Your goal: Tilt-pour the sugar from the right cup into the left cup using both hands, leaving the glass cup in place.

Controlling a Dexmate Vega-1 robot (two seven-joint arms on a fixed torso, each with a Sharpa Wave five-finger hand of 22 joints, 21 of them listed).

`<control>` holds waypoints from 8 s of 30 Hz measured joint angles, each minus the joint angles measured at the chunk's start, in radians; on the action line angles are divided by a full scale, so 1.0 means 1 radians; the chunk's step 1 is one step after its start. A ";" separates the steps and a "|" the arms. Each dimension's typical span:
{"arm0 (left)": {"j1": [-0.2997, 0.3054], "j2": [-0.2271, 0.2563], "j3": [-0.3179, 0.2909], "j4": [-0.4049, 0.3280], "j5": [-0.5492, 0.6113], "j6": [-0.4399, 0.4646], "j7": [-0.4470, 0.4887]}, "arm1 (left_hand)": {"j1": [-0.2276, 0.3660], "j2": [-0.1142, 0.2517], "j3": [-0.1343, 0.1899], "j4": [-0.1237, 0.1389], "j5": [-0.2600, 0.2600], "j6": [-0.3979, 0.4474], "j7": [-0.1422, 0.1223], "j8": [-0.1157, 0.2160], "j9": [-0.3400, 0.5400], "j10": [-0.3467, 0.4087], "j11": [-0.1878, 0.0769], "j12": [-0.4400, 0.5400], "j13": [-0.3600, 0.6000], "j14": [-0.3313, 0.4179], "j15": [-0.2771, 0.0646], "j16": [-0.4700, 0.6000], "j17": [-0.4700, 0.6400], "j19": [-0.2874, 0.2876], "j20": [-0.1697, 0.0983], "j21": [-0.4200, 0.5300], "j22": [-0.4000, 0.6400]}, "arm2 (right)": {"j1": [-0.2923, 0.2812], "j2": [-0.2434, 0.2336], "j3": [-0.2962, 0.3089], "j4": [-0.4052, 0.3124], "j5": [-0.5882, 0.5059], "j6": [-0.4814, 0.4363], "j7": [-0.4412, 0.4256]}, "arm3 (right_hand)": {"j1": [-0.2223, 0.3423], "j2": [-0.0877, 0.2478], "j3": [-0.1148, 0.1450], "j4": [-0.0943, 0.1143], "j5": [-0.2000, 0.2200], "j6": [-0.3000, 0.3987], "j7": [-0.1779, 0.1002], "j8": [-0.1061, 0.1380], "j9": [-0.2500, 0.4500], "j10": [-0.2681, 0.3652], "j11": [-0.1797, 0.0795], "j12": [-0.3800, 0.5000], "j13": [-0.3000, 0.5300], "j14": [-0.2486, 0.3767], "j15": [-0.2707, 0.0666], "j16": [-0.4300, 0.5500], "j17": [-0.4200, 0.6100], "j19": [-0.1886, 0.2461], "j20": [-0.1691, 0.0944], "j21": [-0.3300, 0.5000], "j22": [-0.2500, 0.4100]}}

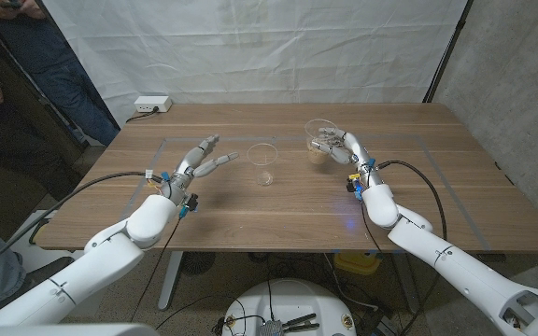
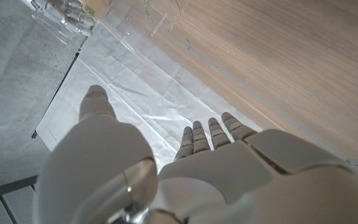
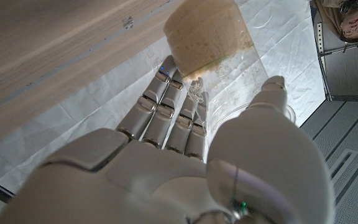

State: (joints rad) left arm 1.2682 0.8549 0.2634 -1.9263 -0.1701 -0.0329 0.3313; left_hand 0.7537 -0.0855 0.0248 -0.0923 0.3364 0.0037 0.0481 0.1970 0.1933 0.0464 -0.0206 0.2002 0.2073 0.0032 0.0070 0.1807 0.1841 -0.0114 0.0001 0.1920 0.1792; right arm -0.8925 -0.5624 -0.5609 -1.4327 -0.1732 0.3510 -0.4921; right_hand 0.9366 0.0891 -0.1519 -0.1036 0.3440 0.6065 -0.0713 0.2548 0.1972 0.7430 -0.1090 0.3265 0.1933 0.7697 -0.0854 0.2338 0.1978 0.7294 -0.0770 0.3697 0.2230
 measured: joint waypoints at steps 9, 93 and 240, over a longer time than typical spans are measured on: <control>-0.006 -0.002 0.043 -0.015 0.096 0.026 0.045 | 0.000 -0.018 -0.008 0.000 0.004 -0.007 -0.011 0.000 0.000 -0.003 -0.003 0.000 -0.003 -0.005 -0.005 0.000 0.000 -0.009 -0.009 0.000 0.000 | -0.020 -0.007 0.010 -0.025 -0.005 -0.007 -0.005 | -0.003 0.000 -0.004 0.004 0.000 -0.002 0.002 0.000 0.001 0.000 0.000 -0.007 0.000 0.000 0.000 -0.006 0.000 -0.004 0.004 0.000 0.000; -0.205 -0.164 0.267 0.197 0.244 0.003 0.024 | 0.025 0.015 -0.018 0.001 0.042 0.004 -0.028 0.008 0.000 -0.012 -0.017 0.012 -0.003 -0.006 -0.018 0.013 -0.001 -0.026 -0.020 0.005 0.000 | -0.090 -0.010 0.057 -0.046 0.028 0.024 -0.017 | -0.016 0.007 -0.011 0.011 -0.019 -0.003 0.004 -0.017 0.000 0.001 -0.001 -0.022 0.000 -0.003 0.003 -0.006 0.009 -0.010 0.004 -0.004 0.000; -0.213 -0.197 0.226 0.156 0.020 0.037 -0.012 | 0.230 0.161 0.021 -0.024 -0.004 0.362 -0.058 0.062 0.000 0.332 -0.065 0.047 -0.007 0.308 -0.049 0.026 -0.002 0.152 -0.037 0.028 0.000 | -0.090 -0.136 0.086 -0.350 -0.197 -0.136 0.047 | -0.015 0.015 -0.022 0.017 -0.035 0.006 0.002 -0.037 0.005 0.013 0.005 -0.050 0.000 -0.001 0.001 -0.014 0.009 -0.010 0.004 -0.004 0.000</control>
State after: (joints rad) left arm 1.0550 0.6578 0.4895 -1.7705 -0.1506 0.0040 0.3193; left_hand 0.9832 0.0758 0.0458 -0.1158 0.3322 0.3659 -0.0103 0.2585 0.1929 0.3781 -0.0857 0.2473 0.2001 0.3107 -0.0424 0.2070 0.1816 0.1407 -0.0371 0.2203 0.1789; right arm -0.9829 -0.6985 -0.4745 -1.7830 -0.3699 0.2152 -0.4450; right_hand 0.9217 0.1042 -0.1740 -0.0868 0.3094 0.6125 -0.0697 0.2179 0.2025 0.7559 -0.1040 0.2768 0.1933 0.7688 -0.0844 0.2202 0.2068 0.7191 -0.0733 0.3660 0.2234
